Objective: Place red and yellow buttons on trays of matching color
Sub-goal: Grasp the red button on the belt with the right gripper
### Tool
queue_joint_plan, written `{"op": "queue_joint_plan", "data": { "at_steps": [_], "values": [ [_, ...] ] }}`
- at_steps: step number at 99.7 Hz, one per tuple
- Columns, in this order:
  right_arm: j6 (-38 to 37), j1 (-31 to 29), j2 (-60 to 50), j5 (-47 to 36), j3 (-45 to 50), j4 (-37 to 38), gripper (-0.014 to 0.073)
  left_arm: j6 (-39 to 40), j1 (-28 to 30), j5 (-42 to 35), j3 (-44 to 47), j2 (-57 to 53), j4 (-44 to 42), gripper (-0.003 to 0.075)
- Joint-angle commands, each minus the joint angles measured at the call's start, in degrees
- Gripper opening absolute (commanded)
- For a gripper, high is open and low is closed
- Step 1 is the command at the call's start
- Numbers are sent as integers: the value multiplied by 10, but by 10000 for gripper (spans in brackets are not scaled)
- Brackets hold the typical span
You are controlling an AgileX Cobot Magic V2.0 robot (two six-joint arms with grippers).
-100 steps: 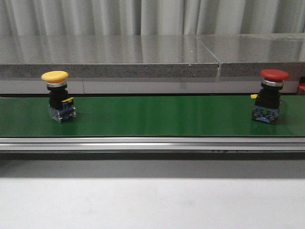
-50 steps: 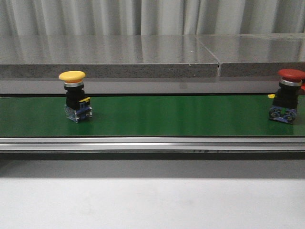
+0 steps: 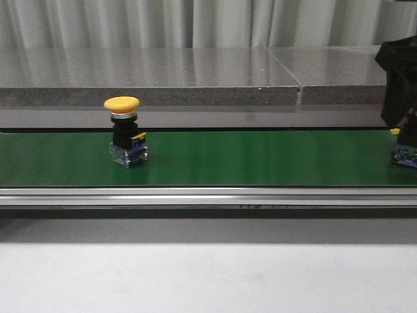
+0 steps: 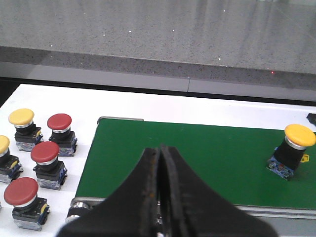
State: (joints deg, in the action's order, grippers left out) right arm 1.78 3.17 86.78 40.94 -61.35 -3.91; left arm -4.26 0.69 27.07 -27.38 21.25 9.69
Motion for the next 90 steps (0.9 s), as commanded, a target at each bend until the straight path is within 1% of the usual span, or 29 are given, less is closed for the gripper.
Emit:
{"op": "queue_joint_plan", "data": {
  "at_steps": [1, 7, 12, 16, 19, 32, 46, 72, 90],
  "values": [
    [2, -6, -5, -22, -23, 0, 349, 5, 1, -43, -16, 3, 7, -19],
    [2, -11, -4, -12, -25, 0, 234, 5, 1, -43, -16, 3, 7, -19],
    [2, -16, -4, 0, -30, 0, 167, 5, 1, -43, -16, 3, 7, -19],
    [2, -20, -5, 8, -39, 0, 132, 5, 1, -43, -16, 3, 7, -19],
    [2, -25, -6, 14, -44, 0, 122, 5, 1, -43, -16, 3, 7, -19],
    [3, -55, -6, 38, -95, 4, 121, 5, 1, -43, -16, 3, 7, -19],
    [26, -111, 2, 60, -158, 4, 121, 5, 1, -43, -16, 3, 7, -19],
    [28, -235, 73, 42, -246, 4, 121, 5, 1, -43, -16, 3, 7, -19],
    [28, -286, 143, 18, -278, -1, 121, 5, 1, -43, -16, 3, 7, -19]
  ]
}}
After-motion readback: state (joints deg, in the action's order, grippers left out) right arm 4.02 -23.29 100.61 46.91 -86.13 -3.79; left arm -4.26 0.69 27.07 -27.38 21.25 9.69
